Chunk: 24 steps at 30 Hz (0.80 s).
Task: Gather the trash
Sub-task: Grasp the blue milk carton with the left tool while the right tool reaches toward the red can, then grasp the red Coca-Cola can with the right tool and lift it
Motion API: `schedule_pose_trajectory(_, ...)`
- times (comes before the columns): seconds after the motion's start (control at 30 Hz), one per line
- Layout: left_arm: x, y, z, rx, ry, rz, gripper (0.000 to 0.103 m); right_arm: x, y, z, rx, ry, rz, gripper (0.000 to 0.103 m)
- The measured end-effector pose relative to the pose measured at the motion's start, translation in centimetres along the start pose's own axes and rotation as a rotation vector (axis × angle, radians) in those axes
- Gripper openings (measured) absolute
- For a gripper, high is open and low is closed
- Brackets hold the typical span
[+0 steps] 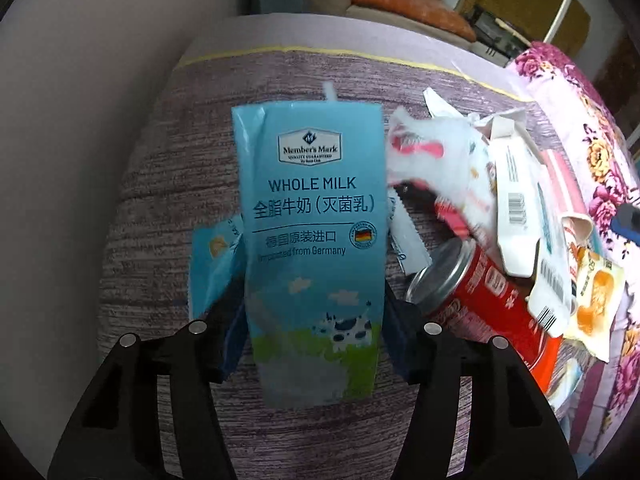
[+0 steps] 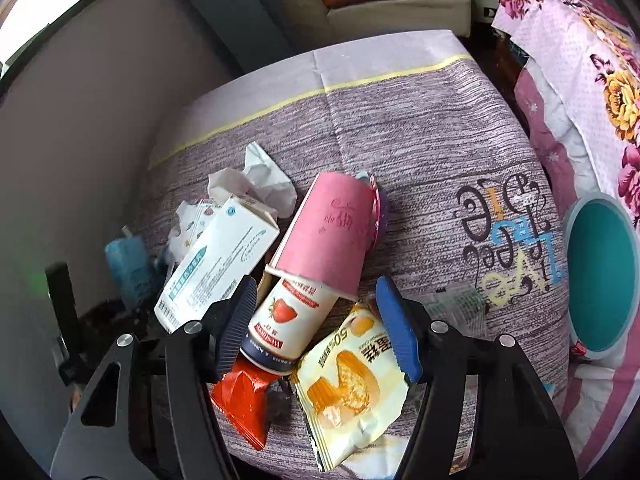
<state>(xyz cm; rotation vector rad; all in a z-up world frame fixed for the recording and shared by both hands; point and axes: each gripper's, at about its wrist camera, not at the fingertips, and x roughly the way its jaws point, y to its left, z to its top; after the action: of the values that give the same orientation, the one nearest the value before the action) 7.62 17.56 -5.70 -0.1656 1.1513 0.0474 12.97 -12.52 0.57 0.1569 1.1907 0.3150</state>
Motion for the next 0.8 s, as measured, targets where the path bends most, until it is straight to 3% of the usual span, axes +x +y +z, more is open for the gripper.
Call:
schedule_pose_trajectory(0.1,-0.4,0.0,-0.5,-0.003,-0.019,-0.024,0.053,0.3,0.2,0.0,0.008,0.018,0.019,0.06)
schedule_pose_trajectory(0.27,-2.2,0.8,-1.2,-0.029,-0.063,-0.072,0.053,1.0,4.2,-1.5,-0.124,0.082,0.089,0.06)
schedule_pose_trajectory(0.43,-4.0,2.2,-3.9,-0.048,-0.076,-0.101,0.053,2.5,9.0,-3.6,-0.276,0.186,0.167,0.032)
schedule_pose_trajectory(0.6,-4.0,3.1,-6.0,-0.072,-0.055,-0.122,0.053,4.0,11.6,-4.8,-0.366,0.255,0.13,0.032)
schedule_pose_trajectory(0.7,-3.5,3.7,-6.6,-0.092,-0.044,-0.139,0.053,4.4,11.7,-5.1,-0.381,0.234,0.105,0.048)
schedule_pose_trajectory(0.8,-3.2,4.1,-6.7,-0.106,-0.039,-0.146,0.053,5.7,12.0,-4.6,-0.388,0.228,0.102,0.05)
